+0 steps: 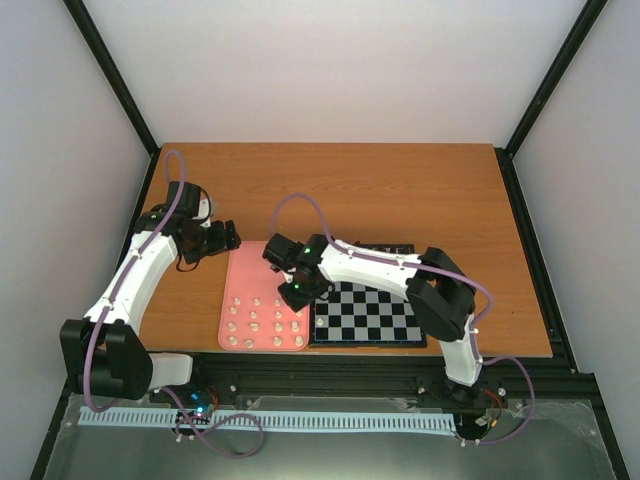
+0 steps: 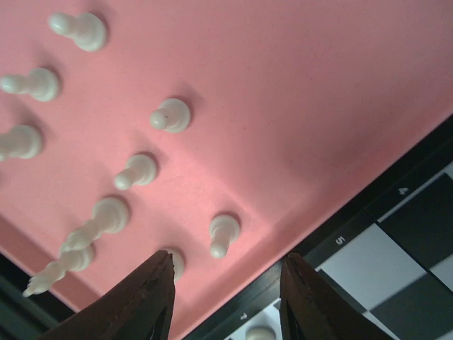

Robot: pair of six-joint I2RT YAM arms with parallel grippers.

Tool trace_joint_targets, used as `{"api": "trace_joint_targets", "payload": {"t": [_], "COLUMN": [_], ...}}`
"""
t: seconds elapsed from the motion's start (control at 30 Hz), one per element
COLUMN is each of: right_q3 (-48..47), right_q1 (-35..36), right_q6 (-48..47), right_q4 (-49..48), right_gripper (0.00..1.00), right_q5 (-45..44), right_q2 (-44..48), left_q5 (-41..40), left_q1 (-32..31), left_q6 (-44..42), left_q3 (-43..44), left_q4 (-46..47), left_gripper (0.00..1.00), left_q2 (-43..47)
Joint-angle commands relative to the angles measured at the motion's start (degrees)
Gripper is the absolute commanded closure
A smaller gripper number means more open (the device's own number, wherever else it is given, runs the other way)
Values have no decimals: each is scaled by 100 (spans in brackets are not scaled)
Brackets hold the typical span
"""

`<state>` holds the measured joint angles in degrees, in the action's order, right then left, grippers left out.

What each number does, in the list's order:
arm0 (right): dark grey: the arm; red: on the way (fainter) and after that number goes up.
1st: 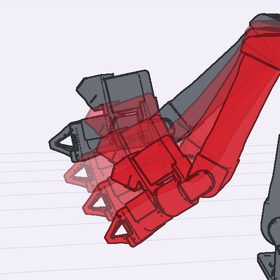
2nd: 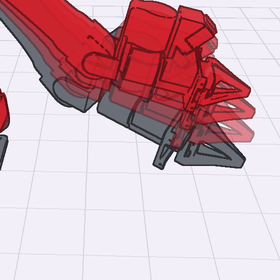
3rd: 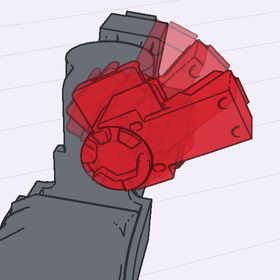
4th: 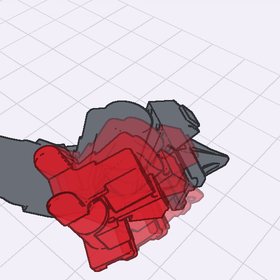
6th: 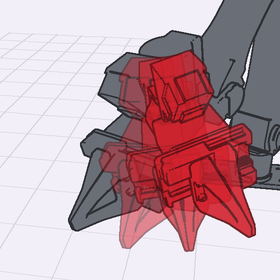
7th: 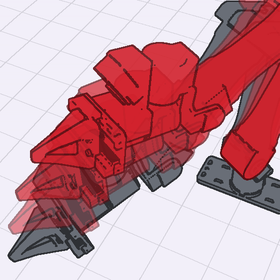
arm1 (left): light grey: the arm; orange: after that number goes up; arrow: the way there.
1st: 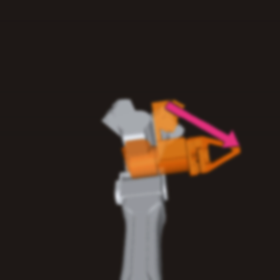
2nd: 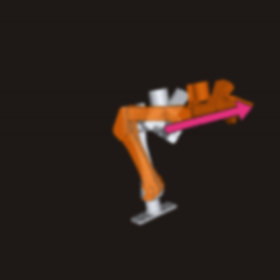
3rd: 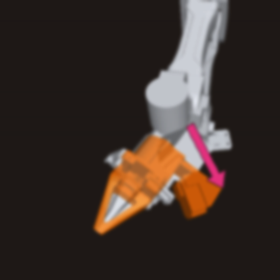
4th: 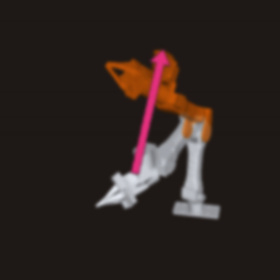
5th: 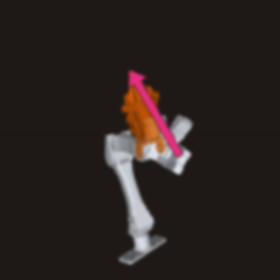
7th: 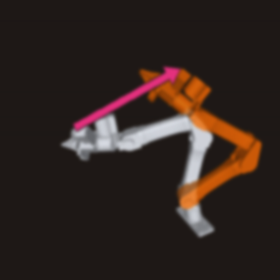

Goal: Set up the chess pieces on the board
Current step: Pick up the chess piece from the storage box.

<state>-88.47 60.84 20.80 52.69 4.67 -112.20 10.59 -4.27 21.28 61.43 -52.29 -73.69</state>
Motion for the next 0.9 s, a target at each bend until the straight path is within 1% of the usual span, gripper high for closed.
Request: {"api": "trace_joint_targets", "payload": {"t": [0.0,0.3,0.7,0.87], "right_q3": [-200,-199,-274,-333], "right_q1": [33,33,16,-27], "right_q6": [-140,-280,-352,-391], "right_q4": [141,116,118,134], "right_gripper": [60,65,69,77], "right_q5": [-9,288,434,459], "right_q2": [-318,-537,-796,-870], "left_q5": [23,32,31,32], "left_q1": [18,19,17,22], "left_q6": [40,40,39,36], "left_q3": [78,89,87,138], "left_q4": [61,77,69,70], "left_gripper": [0,0,0,0], "left_q2": [-3,-90,-132,-176]}}
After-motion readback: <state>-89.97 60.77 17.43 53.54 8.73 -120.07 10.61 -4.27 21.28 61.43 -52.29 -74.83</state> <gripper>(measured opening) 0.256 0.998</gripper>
